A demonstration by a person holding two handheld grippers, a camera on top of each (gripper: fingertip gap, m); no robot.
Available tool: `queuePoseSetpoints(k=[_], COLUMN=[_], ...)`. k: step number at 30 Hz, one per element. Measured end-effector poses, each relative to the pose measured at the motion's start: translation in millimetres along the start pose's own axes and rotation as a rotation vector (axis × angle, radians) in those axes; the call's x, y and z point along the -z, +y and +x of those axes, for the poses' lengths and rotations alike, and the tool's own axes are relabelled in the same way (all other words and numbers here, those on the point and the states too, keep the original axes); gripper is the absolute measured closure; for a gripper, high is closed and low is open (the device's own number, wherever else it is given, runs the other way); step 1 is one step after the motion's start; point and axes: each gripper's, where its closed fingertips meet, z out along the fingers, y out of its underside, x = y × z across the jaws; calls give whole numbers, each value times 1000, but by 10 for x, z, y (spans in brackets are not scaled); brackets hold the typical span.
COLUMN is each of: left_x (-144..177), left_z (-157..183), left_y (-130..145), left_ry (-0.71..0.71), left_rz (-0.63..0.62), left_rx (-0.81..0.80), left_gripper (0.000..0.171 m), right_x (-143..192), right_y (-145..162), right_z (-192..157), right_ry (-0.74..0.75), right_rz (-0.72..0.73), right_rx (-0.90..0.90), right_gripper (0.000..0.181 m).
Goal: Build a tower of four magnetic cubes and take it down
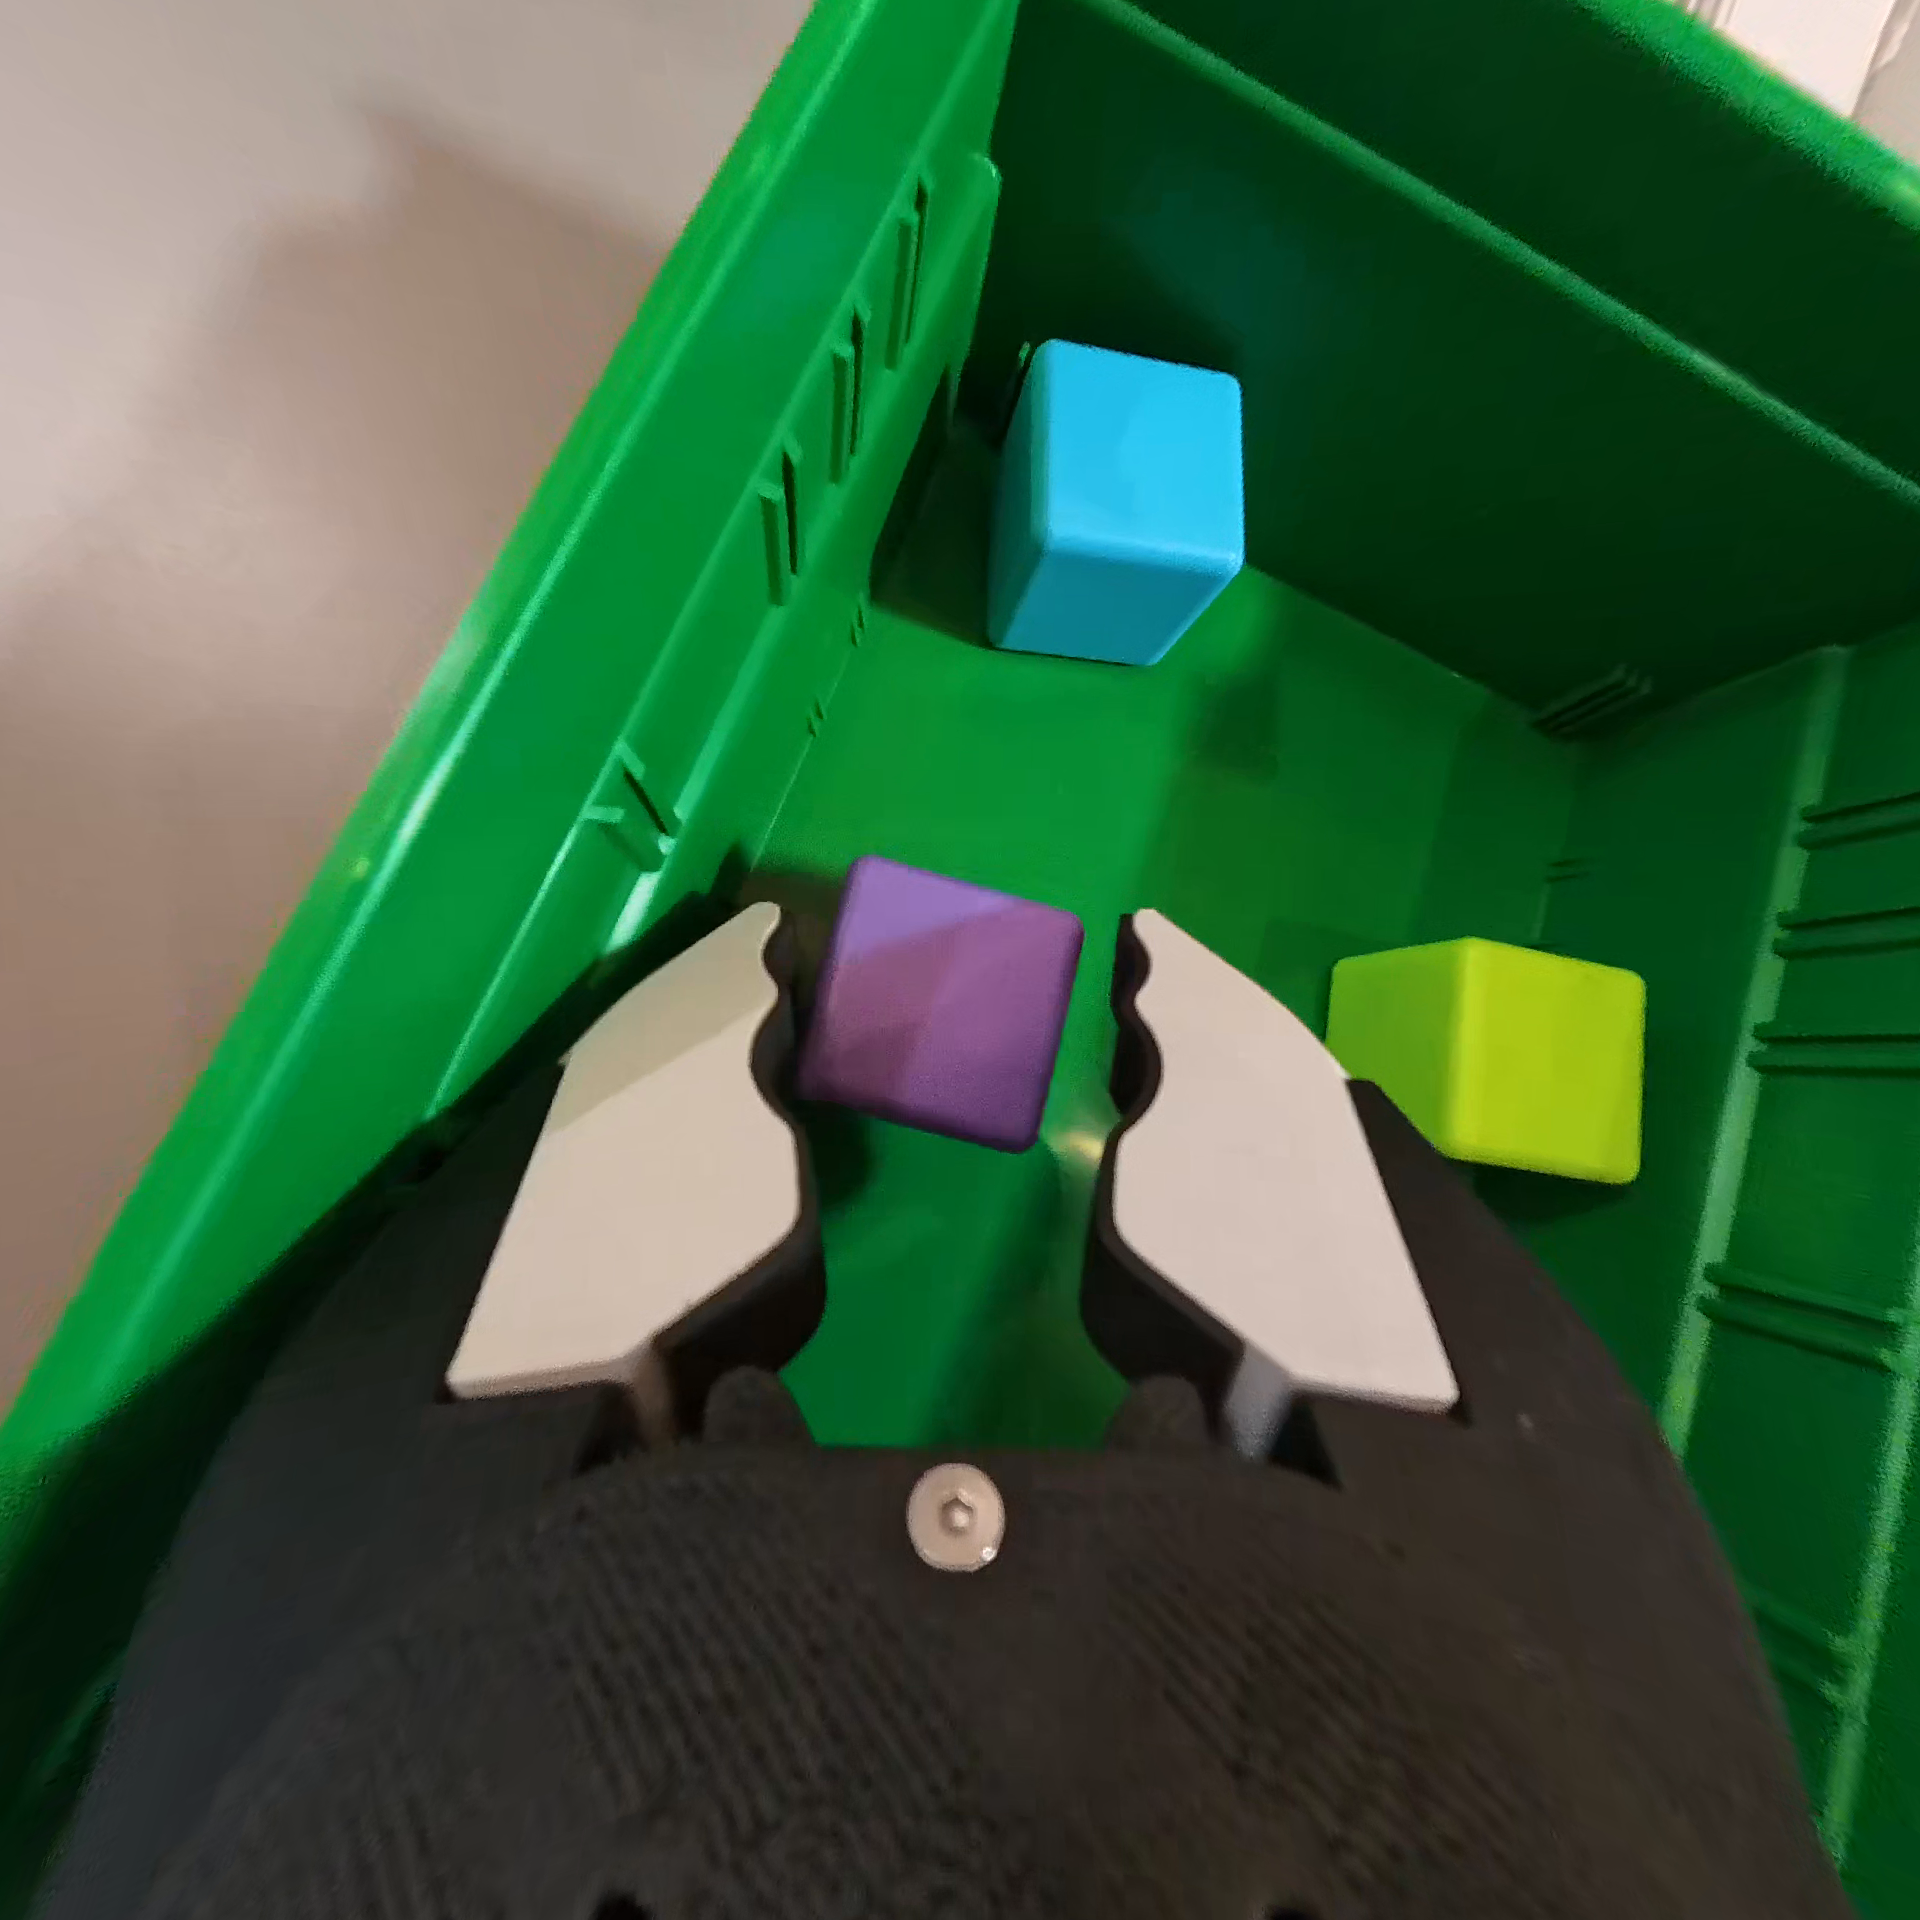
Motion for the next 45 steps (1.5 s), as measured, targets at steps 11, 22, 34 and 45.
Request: queuePoseSetpoints(k=[11,22,34,45], left_x=[-26,220,280,275], left_z=[-5,31,6,-6], left_y=[41,-6,-1,0], left_ry=[-10,143,225,218], left_rz=[-33,113,150,149], left_rx=[-4,161,270,274], left_gripper=[123,93,95,96], right_x=[976,459,-46,1282], right_y=[-1056,-1106,-775,-1477], right_z=[-416,-2438,-2685,-1631], right_ry=[-81,-444,-430,-144], right_rz=[407,395,263,570], right_rx=[13,344,441,257], right_gripper=[119,110,122,123])
